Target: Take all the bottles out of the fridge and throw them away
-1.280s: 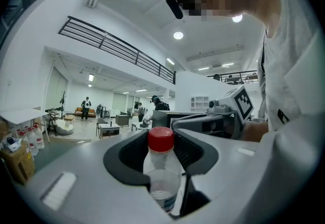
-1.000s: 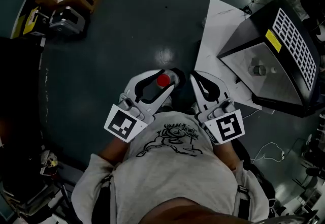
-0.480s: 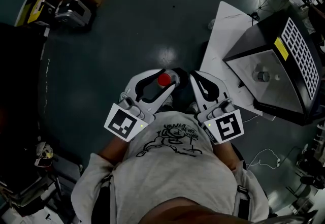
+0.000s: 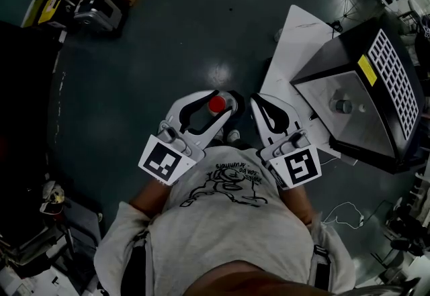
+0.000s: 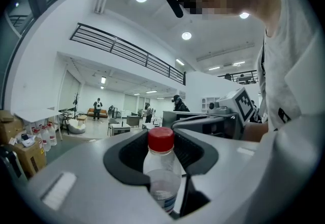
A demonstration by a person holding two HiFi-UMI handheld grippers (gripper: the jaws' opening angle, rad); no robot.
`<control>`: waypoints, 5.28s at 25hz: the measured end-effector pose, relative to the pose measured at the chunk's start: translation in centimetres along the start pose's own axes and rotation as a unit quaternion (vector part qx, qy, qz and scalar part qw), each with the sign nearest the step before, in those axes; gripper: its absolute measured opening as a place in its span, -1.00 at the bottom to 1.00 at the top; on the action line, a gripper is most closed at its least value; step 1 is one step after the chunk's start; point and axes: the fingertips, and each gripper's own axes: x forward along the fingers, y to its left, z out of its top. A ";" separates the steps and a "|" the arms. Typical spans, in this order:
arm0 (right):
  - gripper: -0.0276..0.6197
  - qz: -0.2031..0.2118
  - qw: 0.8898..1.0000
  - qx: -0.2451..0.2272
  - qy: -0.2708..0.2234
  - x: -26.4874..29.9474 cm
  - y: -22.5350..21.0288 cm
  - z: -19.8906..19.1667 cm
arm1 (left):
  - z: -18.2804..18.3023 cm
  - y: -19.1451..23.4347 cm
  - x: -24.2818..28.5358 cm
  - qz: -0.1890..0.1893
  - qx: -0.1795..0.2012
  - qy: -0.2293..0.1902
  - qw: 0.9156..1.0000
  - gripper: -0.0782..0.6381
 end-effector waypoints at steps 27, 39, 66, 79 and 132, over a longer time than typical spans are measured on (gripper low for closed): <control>-0.89 -0.012 1.000 -0.003 0.010 -1.0 -4.1 -2.7 | -2.2 -0.4 4.2 0.006 -0.002 0.017 1.000 -0.34; -0.89 -0.030 0.998 0.029 0.049 -0.9 -4.7 -7.3 | -5.9 0.1 5.2 0.006 -0.025 0.037 0.999 -0.34; -0.88 -0.044 0.995 0.068 0.066 0.0 -2.1 -15.5 | -13.9 0.5 3.3 0.014 -0.030 0.073 0.997 -0.34; -0.89 -0.049 0.990 0.097 0.093 0.5 -0.3 -20.8 | -19.0 0.1 2.6 0.002 0.022 0.084 0.996 -0.34; -0.89 -0.060 0.976 0.107 0.181 3.6 1.7 -50.1 | -47.0 2.9 6.3 0.018 -0.051 0.179 0.982 -0.34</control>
